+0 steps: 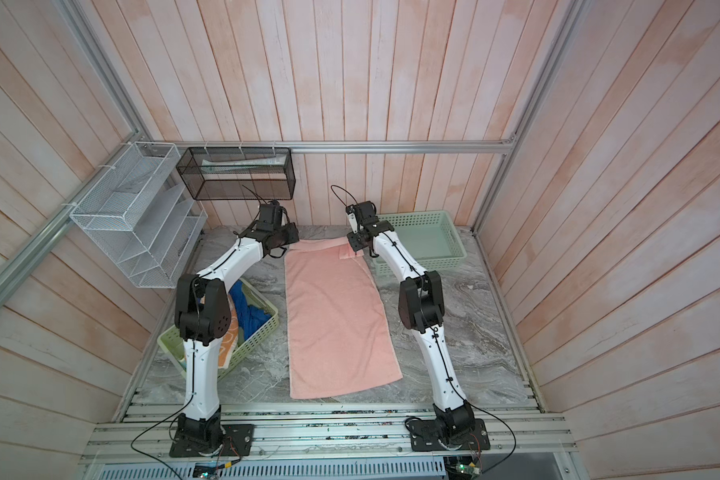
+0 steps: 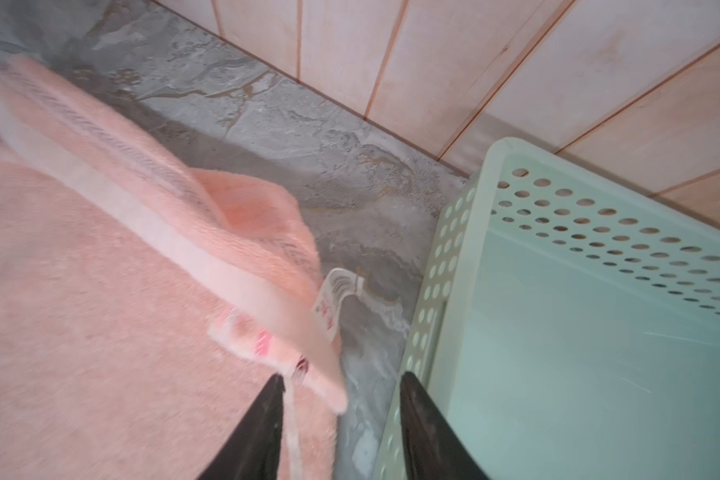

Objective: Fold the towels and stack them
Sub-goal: 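Lay the pink towel flat on the table with both grippers, releasing, then move both grippers to the towel's middle nearer the robot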

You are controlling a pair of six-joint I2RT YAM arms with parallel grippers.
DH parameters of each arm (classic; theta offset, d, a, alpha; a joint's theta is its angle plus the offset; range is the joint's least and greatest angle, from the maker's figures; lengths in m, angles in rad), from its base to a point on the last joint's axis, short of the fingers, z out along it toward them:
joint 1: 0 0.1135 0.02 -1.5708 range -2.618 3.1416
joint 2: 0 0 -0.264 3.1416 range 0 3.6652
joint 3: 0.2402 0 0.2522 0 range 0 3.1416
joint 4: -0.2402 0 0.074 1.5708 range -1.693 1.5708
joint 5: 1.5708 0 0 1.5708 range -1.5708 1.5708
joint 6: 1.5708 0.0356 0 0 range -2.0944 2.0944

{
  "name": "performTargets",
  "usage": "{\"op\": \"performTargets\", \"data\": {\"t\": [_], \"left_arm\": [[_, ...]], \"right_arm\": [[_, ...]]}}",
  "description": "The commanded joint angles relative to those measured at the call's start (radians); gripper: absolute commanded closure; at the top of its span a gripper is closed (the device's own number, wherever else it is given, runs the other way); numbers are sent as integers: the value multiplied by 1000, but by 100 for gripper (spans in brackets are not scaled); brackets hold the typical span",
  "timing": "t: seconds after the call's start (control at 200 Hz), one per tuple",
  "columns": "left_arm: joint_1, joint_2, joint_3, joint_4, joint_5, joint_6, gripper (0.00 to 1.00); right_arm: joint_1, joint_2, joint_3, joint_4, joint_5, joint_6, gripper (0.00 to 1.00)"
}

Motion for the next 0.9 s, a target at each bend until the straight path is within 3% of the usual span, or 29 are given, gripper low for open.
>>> {"op": "performTargets", "data": {"t": [0.0, 0.265, 0.47, 0.705, 0.895], "left_arm": [[-50, -134, -144, 13, 12, 12, 48], [-219, -335, -581, 30, 59, -52, 54], [-380, -427, -851, 56, 41, -145, 57], [-469, -522, -1061, 50, 20, -236, 57], [-484, -622, -1158, 8, 14, -272, 57]], "right_arm": [[65, -145, -145, 20, -41, 57, 53], [144, -485, -856, 253, -129, 207, 54], [186, -677, -1314, 402, -154, 343, 57], [323, -805, -1616, 502, -133, 501, 61], [443, -895, -1719, 533, -127, 649, 62]]}}
